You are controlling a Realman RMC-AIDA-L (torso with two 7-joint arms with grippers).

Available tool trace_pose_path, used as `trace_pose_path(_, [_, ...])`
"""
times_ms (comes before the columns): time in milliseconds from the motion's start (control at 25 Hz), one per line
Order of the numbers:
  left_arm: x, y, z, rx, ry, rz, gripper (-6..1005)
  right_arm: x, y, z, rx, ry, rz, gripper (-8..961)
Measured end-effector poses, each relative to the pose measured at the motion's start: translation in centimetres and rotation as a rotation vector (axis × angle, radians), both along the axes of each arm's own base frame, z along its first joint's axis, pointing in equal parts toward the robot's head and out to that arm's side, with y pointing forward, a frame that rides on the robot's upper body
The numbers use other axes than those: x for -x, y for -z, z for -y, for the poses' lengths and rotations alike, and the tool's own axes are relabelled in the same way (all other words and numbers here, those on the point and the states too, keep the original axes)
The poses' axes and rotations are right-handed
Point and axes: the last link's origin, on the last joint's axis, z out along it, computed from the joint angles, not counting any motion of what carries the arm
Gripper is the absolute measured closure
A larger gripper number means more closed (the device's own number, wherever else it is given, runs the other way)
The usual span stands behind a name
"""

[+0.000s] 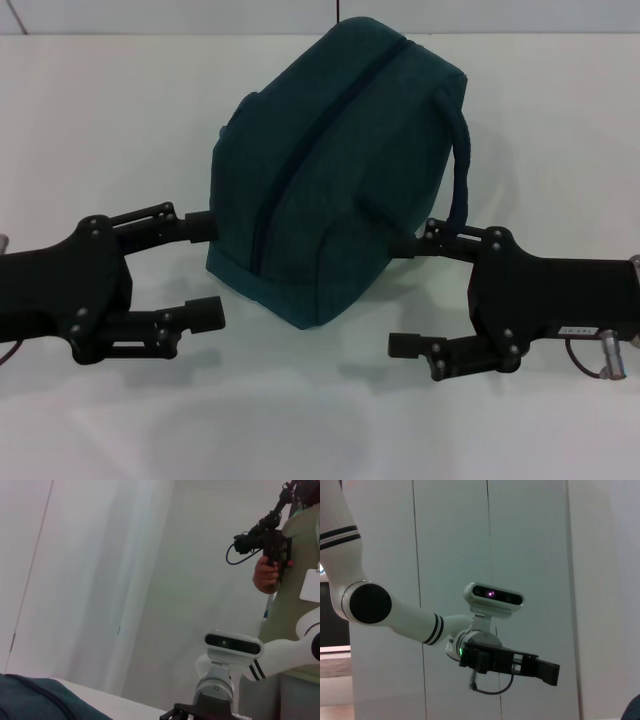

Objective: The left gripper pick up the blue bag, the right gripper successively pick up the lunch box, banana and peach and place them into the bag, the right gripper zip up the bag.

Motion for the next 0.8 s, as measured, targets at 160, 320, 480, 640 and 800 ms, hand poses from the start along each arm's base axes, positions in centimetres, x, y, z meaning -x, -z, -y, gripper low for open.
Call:
trace_pose_path(160, [-0.04, 0.0, -0.07, 0.005, 0.004, -0.005, 123, -0.2, 0.01, -0.05, -0.005, 0.012, 0.002, 69])
trace_pose_path(320, [-0.2, 0.23, -0.06, 0.02, 0.016, -0.012, 123, -0.51, -0.09, -0.18, -0.017, 0.027, 0.006, 69])
trace_pose_path(480, [-0.44, 0.42, -0.18, 0.026, 0.025, -0.011, 123, -0.75, -0.08, -0.05, -0.033, 0.024, 0.008, 70])
trace_pose_path(640, [-0.55, 0.48, -0.26, 0.033, 0.026, -0.012, 123, -0.95, -0.07, -0.1, -0.04, 0.037, 0.009, 70])
trace_pose_path(800, [-0.7, 0.65, -0.28, 0.044, 0.033, -0.014, 123, -1.0, -0.16, -0.16, -0.044, 0.042, 0.005, 70])
